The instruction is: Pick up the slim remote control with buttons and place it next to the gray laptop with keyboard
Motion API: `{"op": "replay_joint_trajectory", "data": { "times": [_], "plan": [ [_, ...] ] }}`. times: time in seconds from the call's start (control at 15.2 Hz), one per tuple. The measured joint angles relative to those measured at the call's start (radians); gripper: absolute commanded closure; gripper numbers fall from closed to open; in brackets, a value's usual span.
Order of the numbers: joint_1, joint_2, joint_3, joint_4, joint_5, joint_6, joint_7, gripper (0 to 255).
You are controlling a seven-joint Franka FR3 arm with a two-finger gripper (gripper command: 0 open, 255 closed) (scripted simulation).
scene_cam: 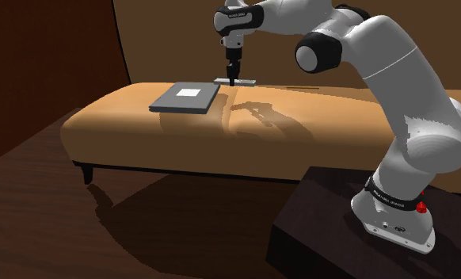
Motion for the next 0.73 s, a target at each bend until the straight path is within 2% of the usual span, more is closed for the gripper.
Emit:
{"op": "replay_joint_trajectory", "data": {
  "times": [0.46, 0.73],
  "plan": [
    [0.018, -0.002, 0.000, -0.098, 0.005, 0.091, -0.018, 255],
    [0.017, 0.003, 0.000, -0.102, 0.005, 0.098, -0.019, 255]
  ]
}}
